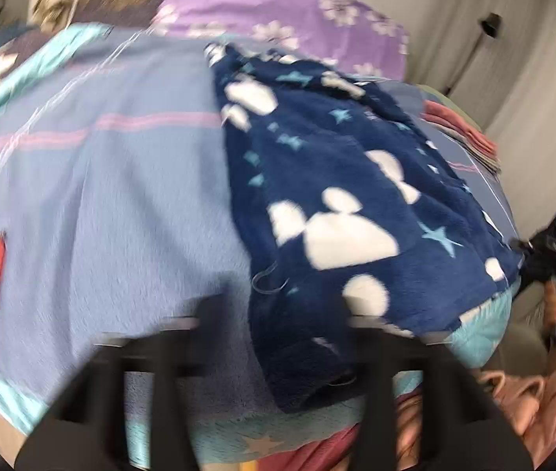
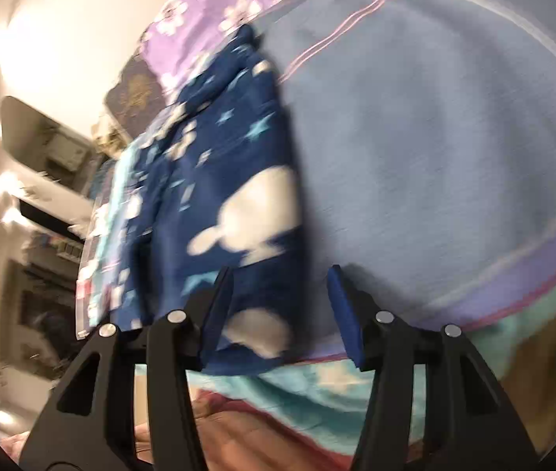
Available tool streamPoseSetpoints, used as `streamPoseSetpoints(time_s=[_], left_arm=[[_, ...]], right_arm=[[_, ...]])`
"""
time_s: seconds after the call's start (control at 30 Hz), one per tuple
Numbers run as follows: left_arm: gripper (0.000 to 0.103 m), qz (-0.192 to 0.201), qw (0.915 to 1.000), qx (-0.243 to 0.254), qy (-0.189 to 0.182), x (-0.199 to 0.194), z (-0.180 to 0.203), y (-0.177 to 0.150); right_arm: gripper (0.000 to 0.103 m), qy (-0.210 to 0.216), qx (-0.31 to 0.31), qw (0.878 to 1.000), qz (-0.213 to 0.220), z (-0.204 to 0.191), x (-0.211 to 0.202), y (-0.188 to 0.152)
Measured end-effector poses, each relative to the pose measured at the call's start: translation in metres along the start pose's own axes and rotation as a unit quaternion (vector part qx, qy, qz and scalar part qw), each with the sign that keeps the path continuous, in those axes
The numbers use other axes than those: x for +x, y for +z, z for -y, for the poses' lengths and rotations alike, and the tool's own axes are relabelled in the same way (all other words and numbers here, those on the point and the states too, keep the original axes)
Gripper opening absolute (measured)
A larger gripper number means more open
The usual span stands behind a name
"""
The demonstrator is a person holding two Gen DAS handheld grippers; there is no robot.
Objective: Fold small clothes
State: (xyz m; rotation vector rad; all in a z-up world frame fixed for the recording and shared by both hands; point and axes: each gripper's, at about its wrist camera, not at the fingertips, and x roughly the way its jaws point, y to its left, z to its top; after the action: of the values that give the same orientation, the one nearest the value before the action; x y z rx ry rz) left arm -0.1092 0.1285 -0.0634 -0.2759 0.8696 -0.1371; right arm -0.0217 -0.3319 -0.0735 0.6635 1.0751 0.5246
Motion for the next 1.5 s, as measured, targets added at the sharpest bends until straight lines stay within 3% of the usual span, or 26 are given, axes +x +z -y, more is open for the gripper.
streamPoseSetpoints(time_s=[0.13,0.17,0.2,0.23,0.27,0.4,0.47,0.67,0.83,0.97,1.13,1.37,1.5], left_arm=[[0.069,-0.004,0.9991,0.005,-0.042,0.009,0.002,-0.005],[0.069,-0.003,0.9986,-0.006,-0.052,0.012,0.0,-0.004],[0.065,0.002,0.9974,-0.03,-0.066,0.015,-0.003,-0.004],[0.025,0.006,0.9961,-0.037,-0.079,0.015,-0.003,-0.002],[0.011,0.001,0.9938,-0.047,-0.101,0.016,-0.003,-0.001],[0.009,0.05,0.9922,-0.044,-0.105,-0.015,0.006,0.007],[0.009,0.089,0.9894,-0.027,-0.112,-0.044,0.015,0.016],[0.009,0.129,0.986,0.019,-0.104,-0.087,0.041,0.025],[0.01,0.173,0.9789,0.059,-0.092,-0.122,0.057,0.034],[0.01,0.172,0.9823,0.034,-0.066,-0.103,0.038,0.052],[0.011,0.164,0.984,0.01,-0.069,-0.067,0.03,0.082],[0.011,0.194,0.9787,0.036,-0.056,-0.065,0.046,0.127],[0.011,0.208,0.9765,0.034,-0.044,-0.063,0.046,0.151]], right_arm=[[0.051,-0.003,-0.024,1.0,-0.012,-0.013,0.011,-0.003],[0.037,-0.001,-0.014,1.0,-0.009,-0.012,0.014,0.0],[0.017,0.006,-0.002,1.0,-0.013,-0.011,0.017,0.0],[0.017,0.012,0.007,1.0,-0.013,-0.011,0.018,0.0],[0.014,0.01,-0.001,1.0,-0.003,-0.015,0.012,-0.003],[0.012,0.045,-0.049,0.996,0.057,-0.045,-0.031,-0.008],[0.011,0.028,-0.082,0.992,0.088,-0.063,-0.056,-0.01],[0.011,0.046,-0.1,0.988,0.111,-0.08,-0.079,-0.016],[0.011,0.061,-0.168,0.973,0.149,-0.108,-0.106,-0.018],[0.012,0.016,-0.166,0.973,0.158,-0.105,-0.087,0.007],[0.012,0.034,-0.141,0.976,0.163,-0.104,-0.064,0.04],[0.012,0.015,-0.184,0.961,0.206,-0.131,-0.057,0.078],[0.013,0.018,-0.171,0.96,0.221,-0.135,-0.052,0.109]])
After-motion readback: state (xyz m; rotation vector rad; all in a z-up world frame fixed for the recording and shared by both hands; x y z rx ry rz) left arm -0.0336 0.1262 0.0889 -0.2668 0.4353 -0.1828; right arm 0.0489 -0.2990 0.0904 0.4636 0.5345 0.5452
